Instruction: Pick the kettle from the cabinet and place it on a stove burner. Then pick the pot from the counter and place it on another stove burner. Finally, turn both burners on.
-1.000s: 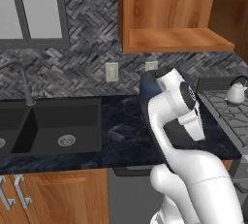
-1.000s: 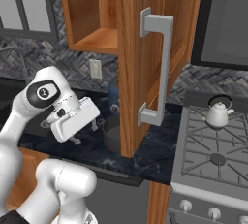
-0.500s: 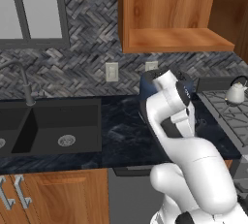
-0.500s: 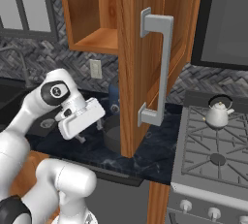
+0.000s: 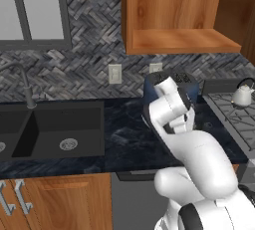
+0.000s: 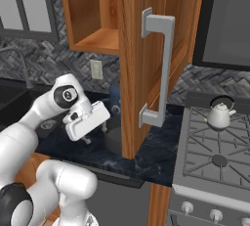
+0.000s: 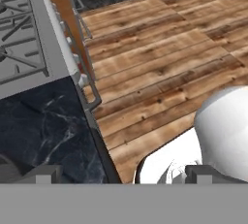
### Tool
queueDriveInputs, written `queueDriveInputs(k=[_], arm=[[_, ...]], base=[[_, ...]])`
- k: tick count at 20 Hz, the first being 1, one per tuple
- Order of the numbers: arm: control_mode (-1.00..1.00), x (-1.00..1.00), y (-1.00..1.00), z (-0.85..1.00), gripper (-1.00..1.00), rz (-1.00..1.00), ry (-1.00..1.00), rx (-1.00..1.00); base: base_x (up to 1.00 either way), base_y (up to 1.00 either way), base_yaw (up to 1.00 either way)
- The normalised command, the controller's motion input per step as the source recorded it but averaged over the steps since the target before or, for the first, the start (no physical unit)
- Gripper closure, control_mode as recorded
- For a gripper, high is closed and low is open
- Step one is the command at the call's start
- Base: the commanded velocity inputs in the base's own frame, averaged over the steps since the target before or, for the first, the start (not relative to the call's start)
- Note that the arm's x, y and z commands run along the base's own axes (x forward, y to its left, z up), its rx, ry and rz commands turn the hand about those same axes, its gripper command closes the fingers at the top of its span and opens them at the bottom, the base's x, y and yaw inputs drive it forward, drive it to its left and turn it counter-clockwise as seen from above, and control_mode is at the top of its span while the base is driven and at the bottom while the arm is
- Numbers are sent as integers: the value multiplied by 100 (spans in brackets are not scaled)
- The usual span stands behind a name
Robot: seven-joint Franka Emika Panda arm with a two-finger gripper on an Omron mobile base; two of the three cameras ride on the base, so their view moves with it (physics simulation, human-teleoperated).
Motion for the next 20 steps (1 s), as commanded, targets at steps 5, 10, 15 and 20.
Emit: queueDriveInputs(k=[5,10,15,20], arm=[[-100,35,0,-33,-100,-2,-6,0],[-100,39,0,-32,-100,-1,-7,0],[-100,43,0,-27,-100,-2,-6,0],[-100,44,0,-25,-100,-3,-5,0]], base=[[0,0,0],[0,0,0],[0,0,0],[0,0,0]])
